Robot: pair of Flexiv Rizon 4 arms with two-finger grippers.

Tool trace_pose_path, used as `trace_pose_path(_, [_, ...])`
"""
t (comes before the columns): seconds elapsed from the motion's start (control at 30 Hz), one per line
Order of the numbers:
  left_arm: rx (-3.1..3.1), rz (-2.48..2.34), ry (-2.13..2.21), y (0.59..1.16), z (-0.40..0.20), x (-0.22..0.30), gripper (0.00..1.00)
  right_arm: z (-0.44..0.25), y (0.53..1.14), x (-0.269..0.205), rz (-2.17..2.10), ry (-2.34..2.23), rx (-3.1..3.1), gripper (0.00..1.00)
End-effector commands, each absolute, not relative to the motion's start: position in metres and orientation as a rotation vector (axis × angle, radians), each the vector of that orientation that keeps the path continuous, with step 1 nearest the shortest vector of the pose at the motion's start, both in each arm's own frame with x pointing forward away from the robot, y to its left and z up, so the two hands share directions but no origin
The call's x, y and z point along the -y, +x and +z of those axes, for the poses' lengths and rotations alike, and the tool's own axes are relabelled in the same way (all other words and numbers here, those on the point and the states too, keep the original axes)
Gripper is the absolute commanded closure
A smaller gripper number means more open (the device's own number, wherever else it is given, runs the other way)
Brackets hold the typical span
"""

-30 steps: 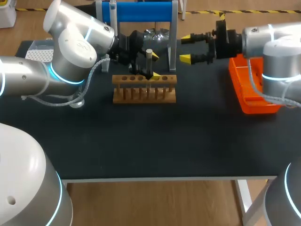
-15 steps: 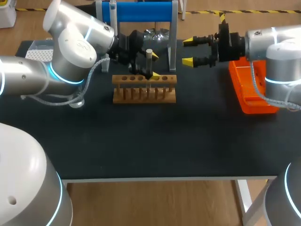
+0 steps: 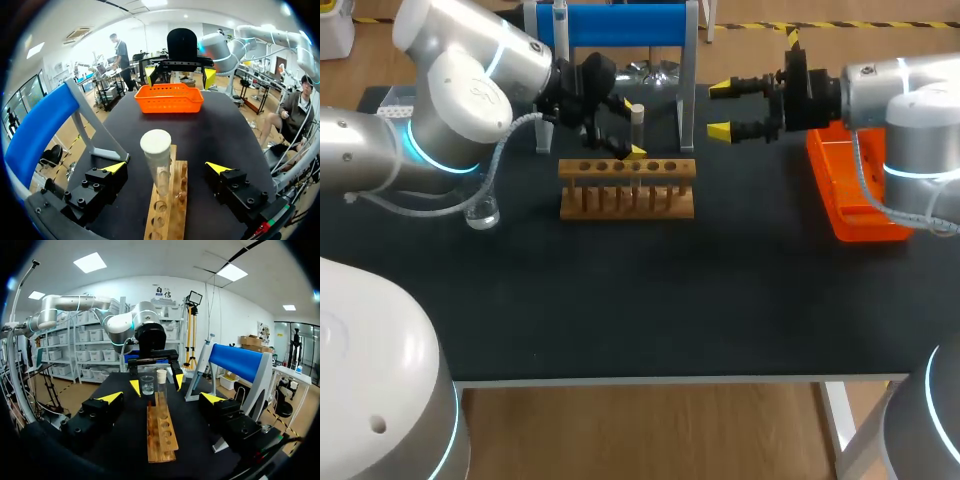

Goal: Invert the test tube, pick up the pipette, mount the tip to pipette, aspirate from beaker and dispense into the tube, eject the tip, return the pipette, and cap with the stopper.

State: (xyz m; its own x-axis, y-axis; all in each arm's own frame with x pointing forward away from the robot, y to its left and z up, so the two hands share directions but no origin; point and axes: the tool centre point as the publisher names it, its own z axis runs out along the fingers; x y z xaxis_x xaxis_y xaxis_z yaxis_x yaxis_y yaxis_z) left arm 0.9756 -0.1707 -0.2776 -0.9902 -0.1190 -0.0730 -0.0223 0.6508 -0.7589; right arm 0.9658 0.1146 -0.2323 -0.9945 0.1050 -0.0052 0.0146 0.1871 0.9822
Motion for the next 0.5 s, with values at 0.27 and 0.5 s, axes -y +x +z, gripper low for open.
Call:
trace_pose_path(0.27, [-2.672, -1.15, -0.249, 0.965, -0.24, 0.113, 0.0, -0.232, 0.965, -0.114, 1.953, 0.122, -2.364, 0.0])
trace_pose_path(0.5, [-2.607, -1.136, -0.283, 0.977, -0.218, 0.086, 0.0, -0.232, 0.965, -0.114, 1.953, 0.122, -2.364, 0.0])
